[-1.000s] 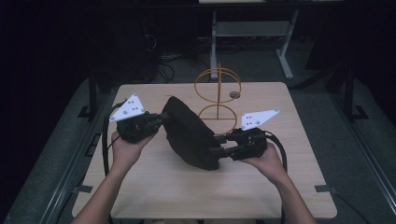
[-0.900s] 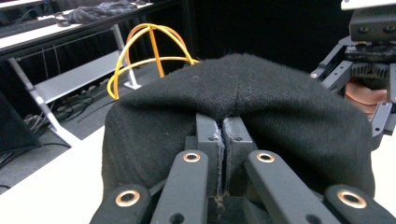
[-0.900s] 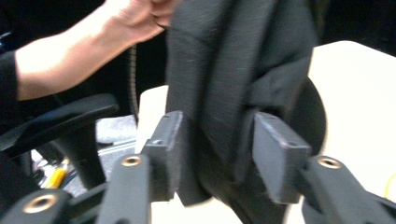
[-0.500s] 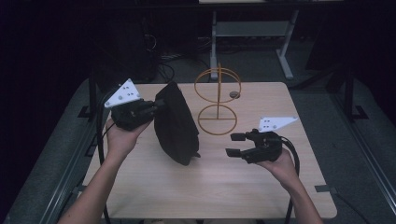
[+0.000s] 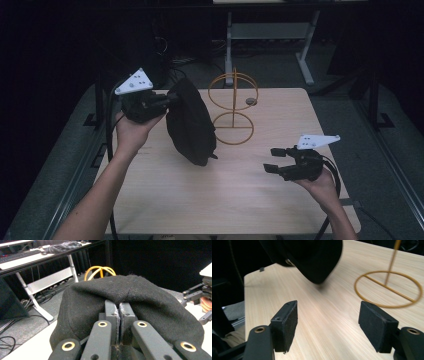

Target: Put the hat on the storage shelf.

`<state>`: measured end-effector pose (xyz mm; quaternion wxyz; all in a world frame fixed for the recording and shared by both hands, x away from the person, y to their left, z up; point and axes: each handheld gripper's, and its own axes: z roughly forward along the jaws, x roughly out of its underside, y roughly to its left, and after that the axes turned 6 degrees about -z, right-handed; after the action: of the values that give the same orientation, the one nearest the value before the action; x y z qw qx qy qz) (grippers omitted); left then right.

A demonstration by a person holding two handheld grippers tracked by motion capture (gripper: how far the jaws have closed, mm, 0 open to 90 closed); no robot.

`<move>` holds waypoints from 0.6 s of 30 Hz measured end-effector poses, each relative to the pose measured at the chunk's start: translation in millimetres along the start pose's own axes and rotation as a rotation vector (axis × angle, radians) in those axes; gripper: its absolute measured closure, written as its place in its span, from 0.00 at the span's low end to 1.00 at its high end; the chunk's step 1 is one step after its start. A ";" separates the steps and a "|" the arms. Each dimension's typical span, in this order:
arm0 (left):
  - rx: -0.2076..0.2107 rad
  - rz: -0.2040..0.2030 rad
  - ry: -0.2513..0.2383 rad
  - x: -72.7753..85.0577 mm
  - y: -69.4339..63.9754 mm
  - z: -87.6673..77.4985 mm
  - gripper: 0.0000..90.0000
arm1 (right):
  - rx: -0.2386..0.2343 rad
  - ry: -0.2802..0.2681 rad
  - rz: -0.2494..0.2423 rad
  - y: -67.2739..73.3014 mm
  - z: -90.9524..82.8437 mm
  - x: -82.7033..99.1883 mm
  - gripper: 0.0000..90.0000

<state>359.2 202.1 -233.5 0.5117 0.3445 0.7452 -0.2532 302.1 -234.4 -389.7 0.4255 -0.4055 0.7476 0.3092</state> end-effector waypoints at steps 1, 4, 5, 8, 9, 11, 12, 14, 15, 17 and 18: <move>-0.004 -0.004 0.000 -2.4 2.1 0.8 0.98 | 0.006 -0.006 0.006 -1.2 -2.5 1.6 0.35; -0.011 -0.002 0.003 -10.7 8.7 4.0 0.98 | 0.029 -0.012 0.013 -5.4 -8.2 5.0 0.35; -0.011 -0.002 0.003 -10.7 8.7 4.0 0.98 | 0.035 -0.016 0.018 -6.8 -9.6 6.0 0.35; -0.020 -0.005 0.004 -23.2 17.6 12.1 0.98 | 0.058 -0.020 0.029 -11.5 -13.9 8.6 0.34; -0.020 -0.005 0.004 -23.2 17.6 12.1 0.98 | 0.058 -0.020 0.029 -11.5 -13.9 8.6 0.34; -0.023 -0.005 0.001 -29.4 22.0 16.6 0.98 | 0.070 -0.023 0.033 -13.7 -17.1 10.9 0.34; -0.020 -0.011 -0.004 -35.4 25.9 21.8 0.98 | 0.075 -0.027 0.039 -15.7 -19.9 13.1 0.34; -0.023 -0.010 0.000 -42.2 28.8 28.2 0.98 | 0.083 -0.034 0.042 -17.2 -22.1 15.0 0.33; -0.024 -0.010 0.003 -45.7 30.2 31.6 0.98 | 0.088 -0.035 0.042 -17.9 -23.1 15.7 0.33; -0.027 -0.002 0.009 -53.4 32.0 38.4 0.98 | 0.102 -0.038 0.039 -18.8 -25.1 16.8 0.33; -0.027 -0.001 0.010 -57.5 32.8 41.8 0.98 | 0.106 -0.038 0.035 -19.3 -26.4 17.3 0.33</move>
<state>422.9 177.8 -195.0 0.5123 0.3384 0.7515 -0.2415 303.4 -270.9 -395.6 0.4549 -0.3636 0.7617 0.2841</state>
